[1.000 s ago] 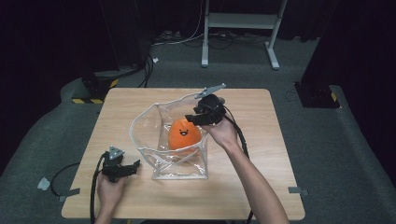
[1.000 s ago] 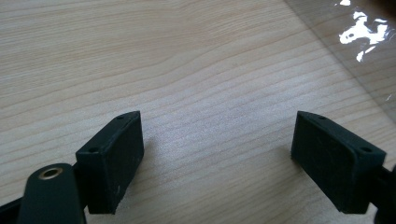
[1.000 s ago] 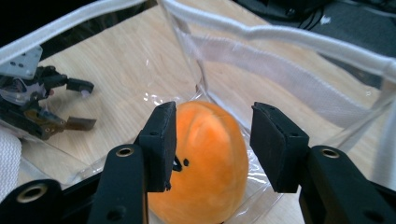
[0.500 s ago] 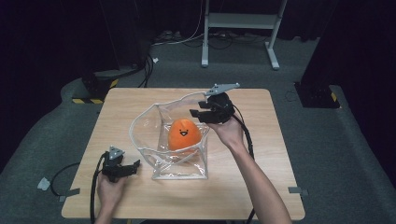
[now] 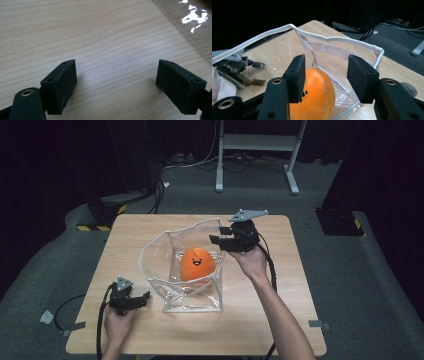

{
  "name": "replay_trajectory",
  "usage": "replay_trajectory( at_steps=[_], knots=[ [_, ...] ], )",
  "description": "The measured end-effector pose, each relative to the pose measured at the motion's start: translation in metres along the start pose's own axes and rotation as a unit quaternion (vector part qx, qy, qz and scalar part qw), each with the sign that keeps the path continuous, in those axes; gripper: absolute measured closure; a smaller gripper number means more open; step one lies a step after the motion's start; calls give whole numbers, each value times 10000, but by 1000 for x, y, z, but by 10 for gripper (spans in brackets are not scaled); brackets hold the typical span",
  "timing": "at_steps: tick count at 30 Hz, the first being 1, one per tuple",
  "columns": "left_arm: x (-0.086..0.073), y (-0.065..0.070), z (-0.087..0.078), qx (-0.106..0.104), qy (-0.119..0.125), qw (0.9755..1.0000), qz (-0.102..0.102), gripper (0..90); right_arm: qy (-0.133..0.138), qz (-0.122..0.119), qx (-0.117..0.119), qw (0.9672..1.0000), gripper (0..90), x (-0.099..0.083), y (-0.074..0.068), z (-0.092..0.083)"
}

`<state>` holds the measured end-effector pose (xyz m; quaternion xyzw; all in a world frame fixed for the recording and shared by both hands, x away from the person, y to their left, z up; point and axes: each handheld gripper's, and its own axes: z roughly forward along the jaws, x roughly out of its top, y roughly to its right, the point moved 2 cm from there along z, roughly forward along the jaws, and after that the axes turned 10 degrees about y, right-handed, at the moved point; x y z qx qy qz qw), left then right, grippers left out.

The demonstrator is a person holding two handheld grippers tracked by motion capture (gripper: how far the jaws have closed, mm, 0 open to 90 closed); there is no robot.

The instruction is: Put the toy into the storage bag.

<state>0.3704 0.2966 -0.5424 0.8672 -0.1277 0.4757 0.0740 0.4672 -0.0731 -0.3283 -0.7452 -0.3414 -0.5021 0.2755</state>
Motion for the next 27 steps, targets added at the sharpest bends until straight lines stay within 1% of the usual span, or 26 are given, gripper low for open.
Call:
replay_trajectory(
  at_steps=[3, 4, 14, 19, 27],
  knots=[
    [0, 0, 0, 0, -2, 10000, 2, 172, 31, -11, -1, 10000, 489, 0, 0, -2],
    [0, 0, 0, -1, -1, 10000, 1, 172, 85, 24, -4, 10000, 488, 0, 1, -4],
    [0, 0, 0, -2, 0, 10000, -1, 172, 188, 77, -67, 9998, 485, -1, 4, -13],
    [0, 0, 0, -3, -2, 10000, 1, 172, 273, 147, -98, 9995, 484, -2, 7, -19],
    [0, 0, 0, 1, -2, 10000, 3, 172, 364, 169, -133, 9991, 483, -3, 9, -26]
  ],
)
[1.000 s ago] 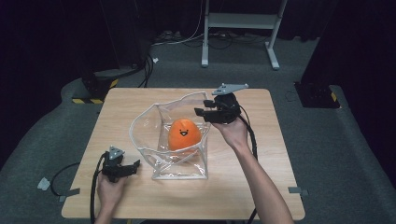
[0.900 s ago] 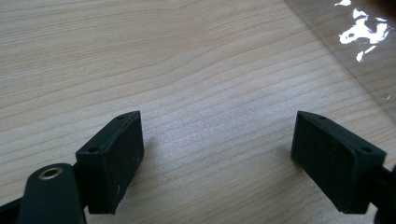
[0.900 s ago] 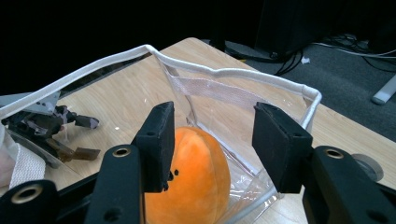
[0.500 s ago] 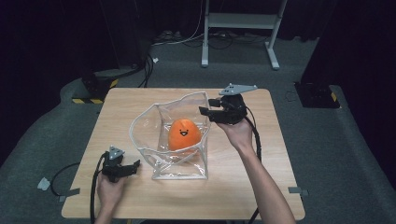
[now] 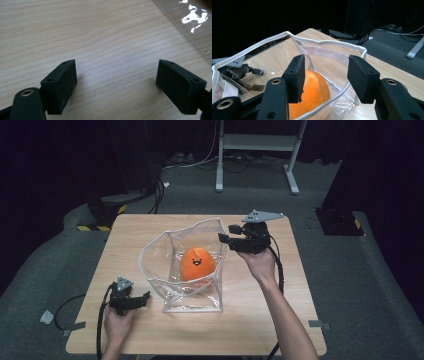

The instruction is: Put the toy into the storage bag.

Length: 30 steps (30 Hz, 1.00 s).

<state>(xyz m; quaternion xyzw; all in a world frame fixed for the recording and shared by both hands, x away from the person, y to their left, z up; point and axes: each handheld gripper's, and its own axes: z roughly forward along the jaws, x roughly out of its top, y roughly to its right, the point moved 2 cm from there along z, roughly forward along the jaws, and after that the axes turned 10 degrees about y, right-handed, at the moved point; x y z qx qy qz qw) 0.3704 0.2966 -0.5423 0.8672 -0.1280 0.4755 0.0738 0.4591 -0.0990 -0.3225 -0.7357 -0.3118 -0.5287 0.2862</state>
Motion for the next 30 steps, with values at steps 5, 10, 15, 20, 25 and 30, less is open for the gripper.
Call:
replay_trajectory(
  at_steps=[5, 10, 15, 20, 25, 30],
  knots=[
    [0, 0, 0, -2, 0, 10000, -4, 172, 48, 4, -11, 10000, 483, 1, 1, -3],
    [0, 0, 0, 1, 0, 10000, -1, 172, 91, 25, -26, 10000, 483, 1, 2, -7],
    [0, 0, 0, 0, 0, 10000, -4, 172, 151, 30, -52, 9999, 483, 1, 4, -12],
    [0, 0, 0, 0, -1, 10000, -3, 172, 201, 41, -66, 9998, 482, 2, 4, -16],
    [0, 0, 0, 1, -1, 10000, -3, 172, 238, 55, -93, 9997, 483, 2, 5, -20],
    [0, 0, 0, 1, 1, 10000, -4, 172, 295, 58, -122, 9995, 483, 3, 7, -26]
  ],
)
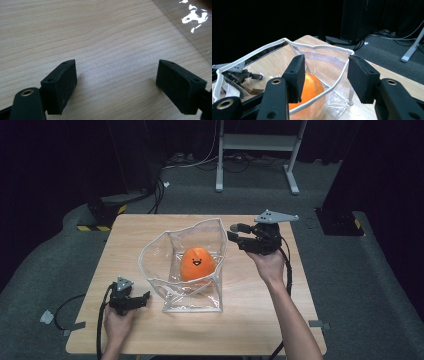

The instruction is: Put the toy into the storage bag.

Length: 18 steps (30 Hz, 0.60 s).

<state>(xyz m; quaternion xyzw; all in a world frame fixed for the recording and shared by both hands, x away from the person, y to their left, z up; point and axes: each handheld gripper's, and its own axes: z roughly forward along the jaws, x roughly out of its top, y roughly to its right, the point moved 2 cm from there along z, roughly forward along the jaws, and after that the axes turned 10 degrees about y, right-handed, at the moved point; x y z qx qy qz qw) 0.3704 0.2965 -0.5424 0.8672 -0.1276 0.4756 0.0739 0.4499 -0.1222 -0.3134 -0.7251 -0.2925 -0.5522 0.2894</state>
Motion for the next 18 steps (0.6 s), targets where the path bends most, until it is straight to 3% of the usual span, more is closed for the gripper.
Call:
replay_trajectory(
  at_steps=[18],
  knots=[
    [0, 0, 0, 1, -2, 10000, 2, 172, 176, 77, -94, 9998, 484, -2, 6, -20]
  ],
)
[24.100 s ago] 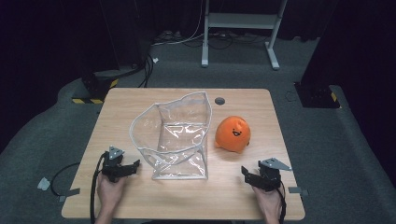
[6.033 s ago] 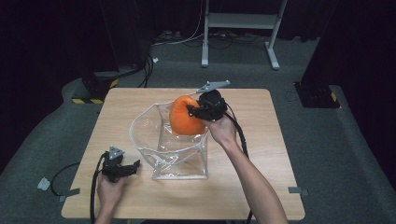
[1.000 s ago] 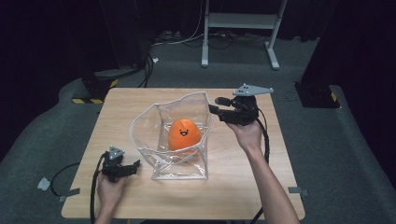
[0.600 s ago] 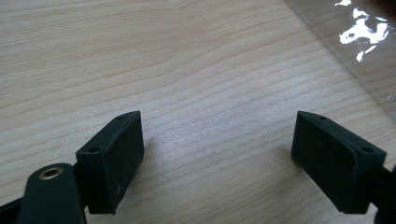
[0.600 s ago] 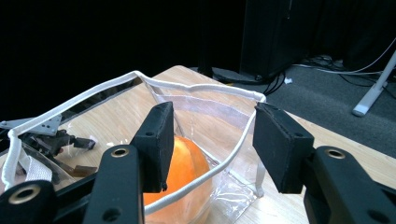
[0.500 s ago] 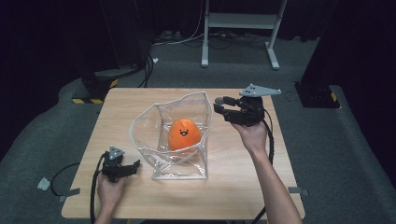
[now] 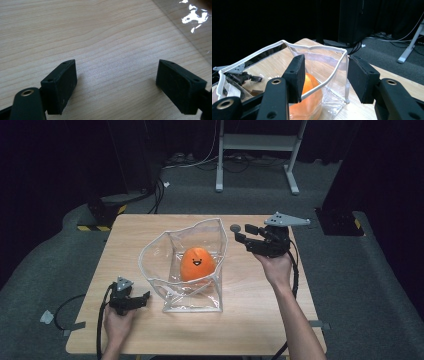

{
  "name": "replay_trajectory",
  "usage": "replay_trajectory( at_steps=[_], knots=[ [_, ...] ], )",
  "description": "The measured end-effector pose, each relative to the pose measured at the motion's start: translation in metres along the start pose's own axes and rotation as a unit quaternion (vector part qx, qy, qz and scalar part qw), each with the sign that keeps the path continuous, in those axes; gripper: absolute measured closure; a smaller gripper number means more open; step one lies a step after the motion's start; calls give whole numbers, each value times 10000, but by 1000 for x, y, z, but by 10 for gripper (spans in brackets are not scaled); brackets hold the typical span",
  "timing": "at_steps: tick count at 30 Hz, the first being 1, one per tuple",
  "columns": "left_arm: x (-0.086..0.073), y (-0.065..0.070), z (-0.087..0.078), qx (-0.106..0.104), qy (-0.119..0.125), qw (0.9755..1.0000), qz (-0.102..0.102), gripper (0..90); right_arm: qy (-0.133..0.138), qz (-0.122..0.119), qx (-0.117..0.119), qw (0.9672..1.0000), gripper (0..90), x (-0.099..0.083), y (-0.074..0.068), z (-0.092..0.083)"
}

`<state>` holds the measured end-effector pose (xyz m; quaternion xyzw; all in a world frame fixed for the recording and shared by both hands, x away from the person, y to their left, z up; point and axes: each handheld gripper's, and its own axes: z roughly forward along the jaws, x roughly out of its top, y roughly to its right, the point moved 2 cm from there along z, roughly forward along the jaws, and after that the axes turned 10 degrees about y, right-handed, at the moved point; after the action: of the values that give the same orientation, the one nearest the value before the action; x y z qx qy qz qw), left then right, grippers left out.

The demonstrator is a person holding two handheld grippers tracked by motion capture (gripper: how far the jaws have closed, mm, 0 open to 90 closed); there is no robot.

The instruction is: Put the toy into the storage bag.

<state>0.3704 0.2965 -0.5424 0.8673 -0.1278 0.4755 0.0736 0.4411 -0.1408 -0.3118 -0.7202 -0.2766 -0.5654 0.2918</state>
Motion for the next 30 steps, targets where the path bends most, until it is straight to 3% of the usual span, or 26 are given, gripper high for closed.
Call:
replay_trajectory(
  at_steps=[30],
  knots=[
    [0, 0, 0, -1, 1, 10000, -1, 172, 138, 31, -121, 9998, 486, -9, 4, -26]
  ],
)
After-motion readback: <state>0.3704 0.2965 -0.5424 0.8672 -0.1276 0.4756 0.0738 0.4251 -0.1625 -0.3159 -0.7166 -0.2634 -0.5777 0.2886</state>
